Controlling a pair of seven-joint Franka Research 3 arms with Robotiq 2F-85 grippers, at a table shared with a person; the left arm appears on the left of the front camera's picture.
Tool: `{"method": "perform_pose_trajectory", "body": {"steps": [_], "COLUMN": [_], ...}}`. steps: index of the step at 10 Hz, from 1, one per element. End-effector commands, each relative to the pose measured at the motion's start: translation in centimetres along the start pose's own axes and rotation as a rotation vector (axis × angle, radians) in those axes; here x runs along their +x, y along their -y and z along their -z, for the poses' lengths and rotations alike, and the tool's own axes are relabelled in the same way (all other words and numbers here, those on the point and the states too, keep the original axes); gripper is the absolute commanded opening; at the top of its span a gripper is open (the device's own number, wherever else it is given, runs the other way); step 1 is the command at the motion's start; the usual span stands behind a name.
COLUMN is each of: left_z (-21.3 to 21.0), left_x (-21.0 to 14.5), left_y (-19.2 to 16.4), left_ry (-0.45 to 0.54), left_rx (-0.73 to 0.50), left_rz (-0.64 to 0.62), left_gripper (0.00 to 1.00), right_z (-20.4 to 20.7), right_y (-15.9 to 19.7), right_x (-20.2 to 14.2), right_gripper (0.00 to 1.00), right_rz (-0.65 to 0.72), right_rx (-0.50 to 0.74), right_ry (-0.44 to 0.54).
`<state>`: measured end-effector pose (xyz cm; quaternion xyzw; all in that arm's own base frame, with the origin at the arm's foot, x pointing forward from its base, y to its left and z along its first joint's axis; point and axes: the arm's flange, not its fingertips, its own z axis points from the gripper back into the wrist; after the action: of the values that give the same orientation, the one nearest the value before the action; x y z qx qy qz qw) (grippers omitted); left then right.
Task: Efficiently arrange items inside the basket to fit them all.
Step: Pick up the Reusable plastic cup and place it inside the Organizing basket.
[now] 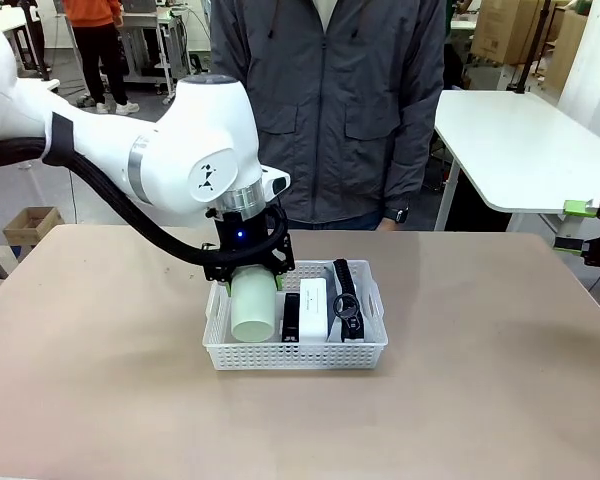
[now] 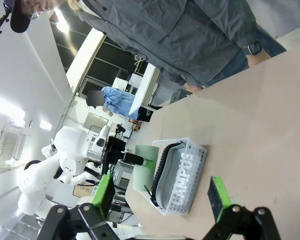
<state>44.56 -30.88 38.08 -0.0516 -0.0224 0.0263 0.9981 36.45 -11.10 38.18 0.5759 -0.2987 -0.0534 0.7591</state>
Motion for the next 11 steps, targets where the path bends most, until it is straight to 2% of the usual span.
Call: {"method": "perform_pose_trajectory", "body": {"steps": [1,6,11], "left_z": [0.6,3.5,4.0], "left_x": [0.0,0.9,1.3], "left_y": [0.5,1.3,1.4], "left_ry": [0.009,-0.013,-0.016], "left_rx": [0.035,0.086,0.086], "left_rz": [0.005,0.019,0.012], "left_gripper": [0.88,0.88,0.88], "right_z": [-0.1,-0.1,-0.1], "right_y": [-0.3,-0.3,-0.3], "right_x": [0.1,0.1,0.1], "right_gripper": [1.00,1.00,1.00], "right_rz": [0.007,0.007,0.007], "right_rx": [0.009,0.009,0.009], "right_ry": [0.000,0.000,0.000]}}
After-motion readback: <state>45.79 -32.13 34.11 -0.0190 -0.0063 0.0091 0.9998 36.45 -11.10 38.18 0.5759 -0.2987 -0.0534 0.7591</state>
